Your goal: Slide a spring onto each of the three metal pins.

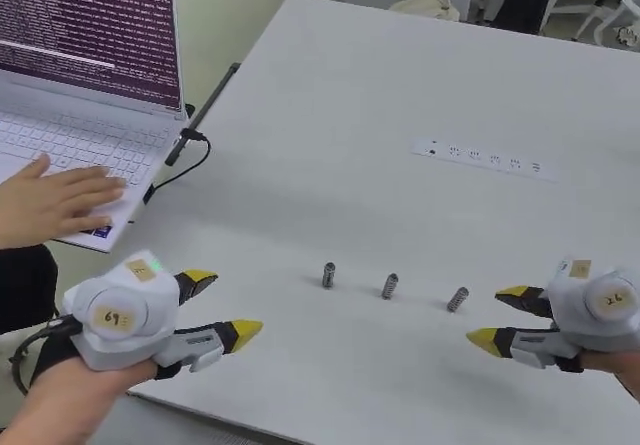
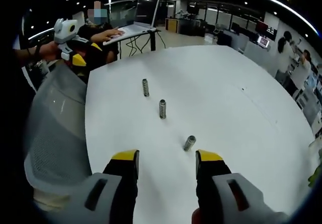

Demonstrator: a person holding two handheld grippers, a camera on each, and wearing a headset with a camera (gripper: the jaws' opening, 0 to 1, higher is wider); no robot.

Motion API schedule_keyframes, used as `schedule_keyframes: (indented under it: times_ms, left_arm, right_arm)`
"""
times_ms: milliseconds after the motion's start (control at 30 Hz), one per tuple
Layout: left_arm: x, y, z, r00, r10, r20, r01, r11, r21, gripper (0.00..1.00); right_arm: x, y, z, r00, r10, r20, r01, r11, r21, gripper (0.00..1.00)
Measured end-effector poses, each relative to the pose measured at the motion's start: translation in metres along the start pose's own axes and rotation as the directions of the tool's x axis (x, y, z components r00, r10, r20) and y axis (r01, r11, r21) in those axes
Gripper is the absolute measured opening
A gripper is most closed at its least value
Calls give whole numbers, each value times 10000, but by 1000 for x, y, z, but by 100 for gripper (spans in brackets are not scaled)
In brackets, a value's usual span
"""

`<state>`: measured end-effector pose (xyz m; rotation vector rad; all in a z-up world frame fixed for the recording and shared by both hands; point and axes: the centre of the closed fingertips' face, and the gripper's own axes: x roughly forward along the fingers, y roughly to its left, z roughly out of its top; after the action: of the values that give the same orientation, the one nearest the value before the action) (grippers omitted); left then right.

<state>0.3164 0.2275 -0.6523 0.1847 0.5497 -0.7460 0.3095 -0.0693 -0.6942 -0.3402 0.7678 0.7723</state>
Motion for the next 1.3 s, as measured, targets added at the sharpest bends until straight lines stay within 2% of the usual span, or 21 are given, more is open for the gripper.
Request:
schedule_keyframes:
  times_ms: [167, 467, 767, 1033, 1300]
  left_arm:
    - [-1, 1, 7, 9999, -12, 101, 11, 10000, 71, 48]
    - [-4, -1, 13, 9998, -95, 180, 92, 9998, 182, 51]
    - [-3, -7, 17, 9994, -207, 268, 203, 9997, 131, 53]
    - [0, -12, 17, 9989, -355, 294, 351, 9993, 119, 54]
    - [3, -14, 16, 9987, -421, 280, 418, 9991, 86, 55]
  right_arm:
    - [-11, 5, 4, 9972, -305, 676, 264, 9979, 597, 49]
    - [-30, 10, -2, 9897, -760, 1210, 594, 9891, 1350, 57]
    - [-40, 20, -9, 9842, -1051, 1423, 776, 9794, 1866, 61]
    - [-39, 35, -20, 9852, -1044, 1359, 726, 9726, 2207, 65]
    - [-43, 32, -20, 9825, -1218, 1413, 855, 9673, 2389, 67]
